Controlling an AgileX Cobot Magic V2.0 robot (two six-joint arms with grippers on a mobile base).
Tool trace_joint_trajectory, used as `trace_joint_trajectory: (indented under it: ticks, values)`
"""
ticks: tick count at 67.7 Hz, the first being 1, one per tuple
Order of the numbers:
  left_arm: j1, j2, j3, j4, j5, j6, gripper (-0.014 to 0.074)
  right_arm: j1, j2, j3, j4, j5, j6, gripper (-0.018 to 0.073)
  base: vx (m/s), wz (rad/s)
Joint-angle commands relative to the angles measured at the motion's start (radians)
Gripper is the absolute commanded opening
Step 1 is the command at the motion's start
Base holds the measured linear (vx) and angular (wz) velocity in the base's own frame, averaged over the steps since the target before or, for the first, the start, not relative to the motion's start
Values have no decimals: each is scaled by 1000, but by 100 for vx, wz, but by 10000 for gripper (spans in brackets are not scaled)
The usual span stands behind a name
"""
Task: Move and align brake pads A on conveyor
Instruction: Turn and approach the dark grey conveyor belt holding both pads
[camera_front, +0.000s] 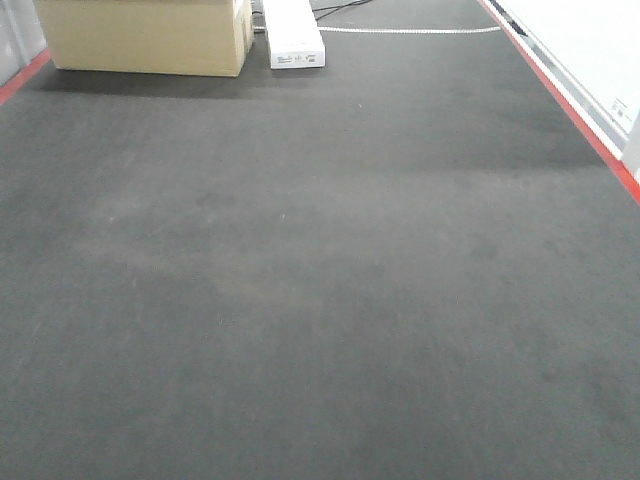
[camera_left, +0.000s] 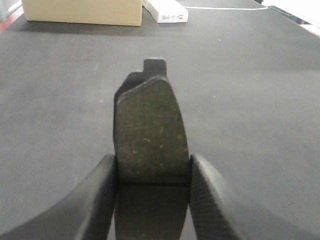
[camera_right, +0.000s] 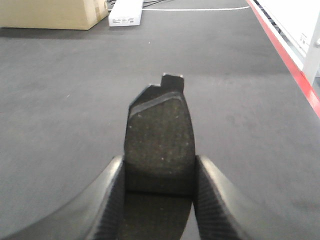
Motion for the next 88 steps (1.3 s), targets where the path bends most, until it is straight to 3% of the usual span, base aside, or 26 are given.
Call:
trace_joint_trajectory:
  ticks: [1,88]
  values:
    - [-4,-2,-29,-3,-100,0,-6,0,8,-29,-10,-92,-4,-10,28,-3]
    - [-4,-2,-29,-3,-100,0,-6,0,8,-29,-10,-92,-4,-10,8,0]
